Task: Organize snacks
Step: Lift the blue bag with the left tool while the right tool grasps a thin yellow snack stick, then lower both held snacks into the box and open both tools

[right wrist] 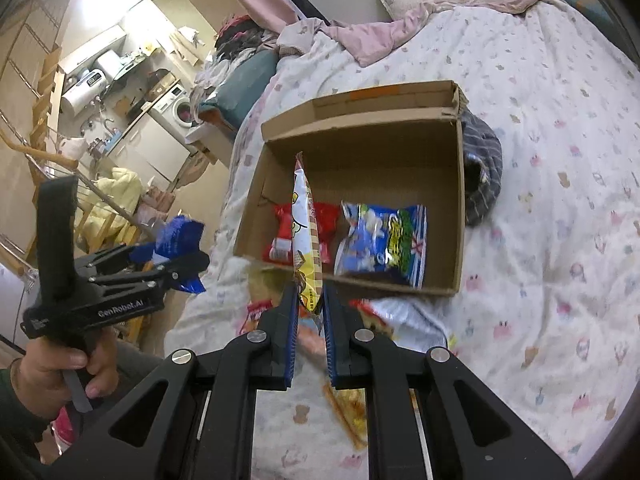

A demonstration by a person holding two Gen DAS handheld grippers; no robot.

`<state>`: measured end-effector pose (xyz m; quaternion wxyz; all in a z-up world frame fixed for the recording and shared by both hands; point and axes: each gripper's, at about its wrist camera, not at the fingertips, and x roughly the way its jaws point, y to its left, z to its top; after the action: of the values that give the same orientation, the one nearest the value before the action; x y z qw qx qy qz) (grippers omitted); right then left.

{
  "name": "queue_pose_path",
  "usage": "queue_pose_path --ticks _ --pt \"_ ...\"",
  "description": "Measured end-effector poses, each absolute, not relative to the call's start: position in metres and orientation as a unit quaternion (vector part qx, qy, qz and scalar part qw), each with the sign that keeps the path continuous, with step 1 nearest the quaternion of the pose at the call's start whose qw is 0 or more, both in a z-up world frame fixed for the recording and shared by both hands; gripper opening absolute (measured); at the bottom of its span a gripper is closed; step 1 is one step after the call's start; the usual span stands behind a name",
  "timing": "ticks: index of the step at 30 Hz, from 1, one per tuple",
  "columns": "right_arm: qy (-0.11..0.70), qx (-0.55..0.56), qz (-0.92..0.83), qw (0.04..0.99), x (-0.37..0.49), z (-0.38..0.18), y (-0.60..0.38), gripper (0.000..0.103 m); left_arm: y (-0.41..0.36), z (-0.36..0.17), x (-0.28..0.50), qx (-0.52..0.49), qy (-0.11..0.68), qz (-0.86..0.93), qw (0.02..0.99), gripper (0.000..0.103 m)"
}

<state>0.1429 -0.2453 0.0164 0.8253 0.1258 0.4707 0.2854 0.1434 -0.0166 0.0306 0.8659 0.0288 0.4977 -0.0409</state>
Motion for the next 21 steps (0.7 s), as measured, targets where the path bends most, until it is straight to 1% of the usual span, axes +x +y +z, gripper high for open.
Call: queue_pose_path --ticks 10,16,21 --pt "0.459 0.16 0.262 0.834 0.192 0.016 -0.255 0.012 -0.027 0.028 0.192 0.026 0.49 -0.036 0.87 0.057" --pt "0.468 0.185 0.242 0.829 0.213 -0.005 -0.266 0.012 -0.032 0.011 0.212 0.027 0.494 -0.031 0.868 0.057" --pt "0.488 0.186 0.229 0.822 0.223 -0.027 -0.267 0.012 -0.036 -0.009 0.223 0.025 0.504 -0.03 0.863 0.057"
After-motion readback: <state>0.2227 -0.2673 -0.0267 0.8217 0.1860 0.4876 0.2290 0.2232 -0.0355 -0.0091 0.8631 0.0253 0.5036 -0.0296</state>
